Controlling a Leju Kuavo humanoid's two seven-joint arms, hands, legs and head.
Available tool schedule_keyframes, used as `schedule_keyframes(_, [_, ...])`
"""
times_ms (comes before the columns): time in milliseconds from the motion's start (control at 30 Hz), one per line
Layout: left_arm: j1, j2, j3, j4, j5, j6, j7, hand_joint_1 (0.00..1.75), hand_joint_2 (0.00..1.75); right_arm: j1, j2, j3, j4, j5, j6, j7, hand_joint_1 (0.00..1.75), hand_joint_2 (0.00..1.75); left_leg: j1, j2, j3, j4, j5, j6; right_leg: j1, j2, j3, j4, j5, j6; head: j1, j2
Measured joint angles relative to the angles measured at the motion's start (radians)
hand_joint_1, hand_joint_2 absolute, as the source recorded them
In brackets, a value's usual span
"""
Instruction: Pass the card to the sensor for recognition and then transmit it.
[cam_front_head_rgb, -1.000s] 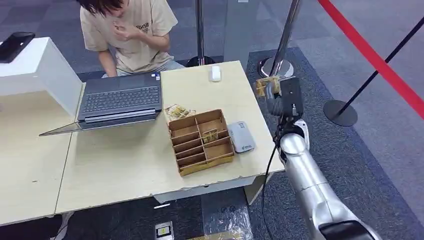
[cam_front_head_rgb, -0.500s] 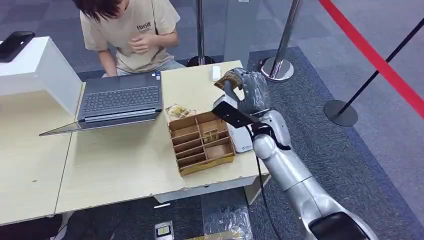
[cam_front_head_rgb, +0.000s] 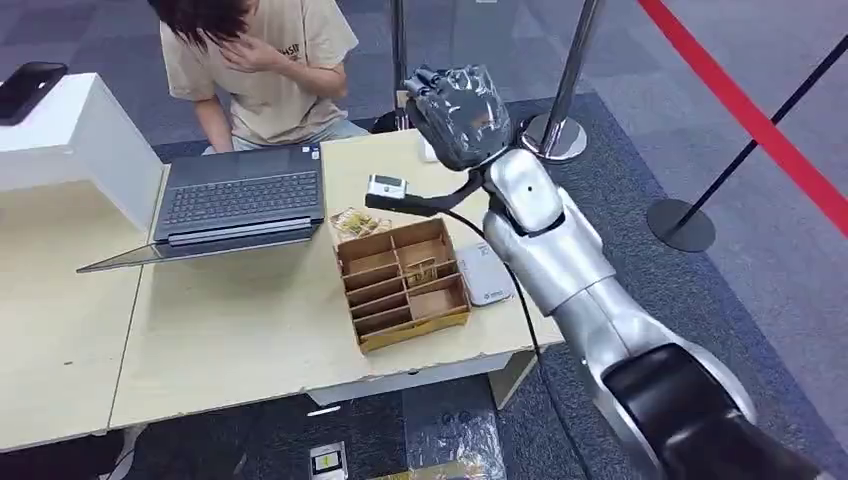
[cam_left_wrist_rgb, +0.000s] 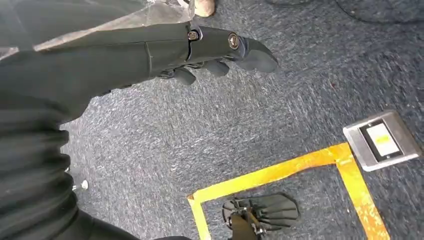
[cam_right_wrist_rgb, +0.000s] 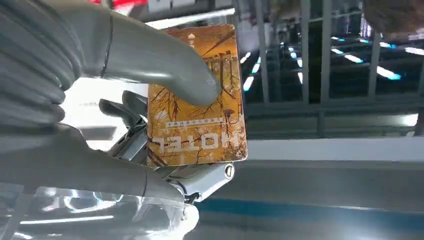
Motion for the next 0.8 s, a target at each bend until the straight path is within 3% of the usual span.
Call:
schedule_keyframes(200, [-0.006,-0.013,-0.02,0.0,-0.002,0.001,0.0,0.0,1.75,-0.05,0.006,-0.023,0.117,0.086,-0.002,-0.006,1.75,1.75,0.0,0.0,-0.001,0.0,0.0,0.0,0.0,0.0,-0.001,0.0,0.0,0.0,0.0,0.0])
schedule_keyframes(433, [-0.006,-0.02,-0.032,0.0,-0.002,0.003,0.001,0.0,1.75,-0.103,0.004,-0.036,0.259,0.101,-0.003,0.014,1.75,1.75,0.0,0.0,-0.001,0.0,0.0,0.0,0.0,0.0,-0.002,0.0,0.0,0.0,0.0,0.0])
schedule_keyframes(800, [-0.005,-0.022,-0.037,0.0,0.001,0.003,0.004,0.0,1.75,-0.114,0.001,-0.024,0.38,0.099,0.068,0.035,1.75,1.75,0.0,0.0,-0.002,0.0,0.0,0.0,0.0,0.0,-0.002,0.0,0.0,0.0,0.0,0.0])
